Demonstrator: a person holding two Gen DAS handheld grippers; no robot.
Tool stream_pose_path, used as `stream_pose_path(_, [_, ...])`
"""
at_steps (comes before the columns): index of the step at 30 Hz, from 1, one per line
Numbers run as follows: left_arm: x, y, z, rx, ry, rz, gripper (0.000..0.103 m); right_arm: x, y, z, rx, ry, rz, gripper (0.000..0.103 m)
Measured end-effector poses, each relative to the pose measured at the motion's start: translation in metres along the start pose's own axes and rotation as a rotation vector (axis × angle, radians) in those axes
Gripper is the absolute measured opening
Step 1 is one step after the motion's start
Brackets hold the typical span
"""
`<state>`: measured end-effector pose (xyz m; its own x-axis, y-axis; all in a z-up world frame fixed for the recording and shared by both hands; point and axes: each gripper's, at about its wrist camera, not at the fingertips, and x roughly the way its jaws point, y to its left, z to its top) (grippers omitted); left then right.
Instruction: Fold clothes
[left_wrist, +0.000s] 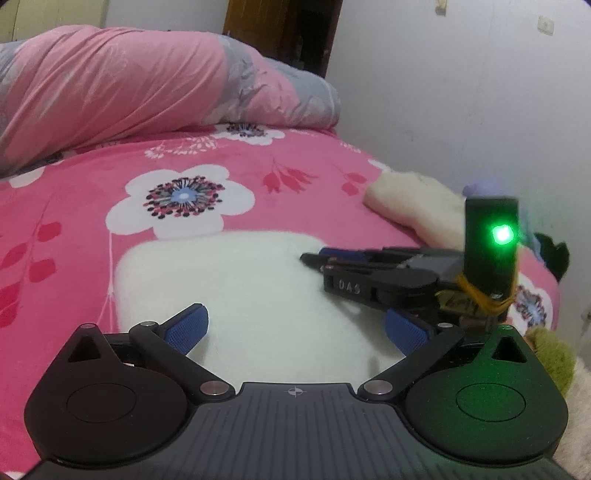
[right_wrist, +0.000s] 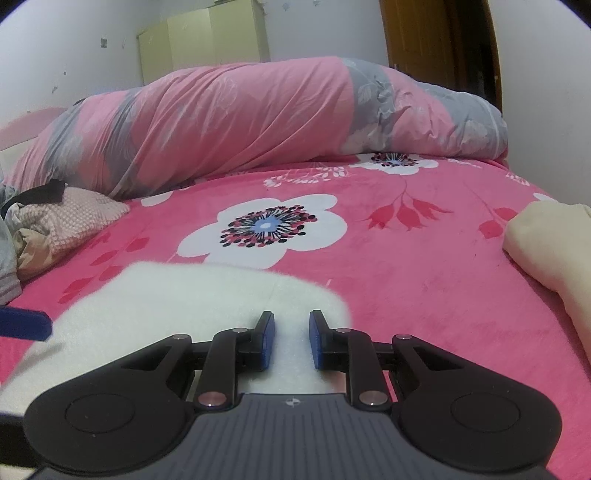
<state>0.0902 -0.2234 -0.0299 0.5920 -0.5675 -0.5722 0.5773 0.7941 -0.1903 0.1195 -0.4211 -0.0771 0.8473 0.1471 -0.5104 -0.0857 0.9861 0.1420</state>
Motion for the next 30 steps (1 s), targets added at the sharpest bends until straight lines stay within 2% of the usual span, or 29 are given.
stream_pose_path(3, [-0.002, 0.004, 0.003, -0.038, -0.029, 0.040, 0.103, -0.001, 0.000, 0.000, 0.002, -0.001, 0.002, 0.021])
stream_pose_path(6, [0.003, 0.014, 0.008, -0.085, -0.037, 0.113, 0.103, -0.001, 0.000, -0.001, 0.004, -0.002, 0.003, 0.022])
stream_pose_path(9, [0.016, 0.023, 0.014, -0.118, 0.003, 0.210, 0.102, 0.000, -0.001, 0.000, 0.001, -0.002, 0.003, 0.022])
stream_pose_path(13, [0.033, 0.027, 0.016, -0.089, 0.047, 0.295, 0.097, 0.000, 0.001, 0.000, -0.005, -0.003, -0.002, 0.022])
stream_pose_path(15, [0.041, 0.028, 0.015, -0.082, 0.078, 0.297, 0.093, 0.000, 0.002, 0.000, -0.010, -0.002, -0.005, 0.022])
stream_pose_path(20, [0.044, 0.023, 0.011, -0.043, 0.072, 0.328, 0.093, -0.011, 0.005, 0.015, -0.035, 0.011, -0.010, 0.023])
stream_pose_path(22, [0.043, 0.025, 0.011, -0.049, 0.075, 0.323, 0.092, -0.020, 0.005, 0.028, -0.025, -0.015, -0.004, 0.023])
stream_pose_path(27, [0.043, 0.026, 0.012, -0.059, 0.082, 0.320, 0.091, -0.012, 0.016, 0.045, -0.078, -0.011, 0.027, 0.021])
stream_pose_path(30, [0.044, 0.027, 0.013, -0.063, 0.085, 0.318, 0.091, 0.019, 0.012, 0.038, -0.092, 0.080, -0.003, 0.020])
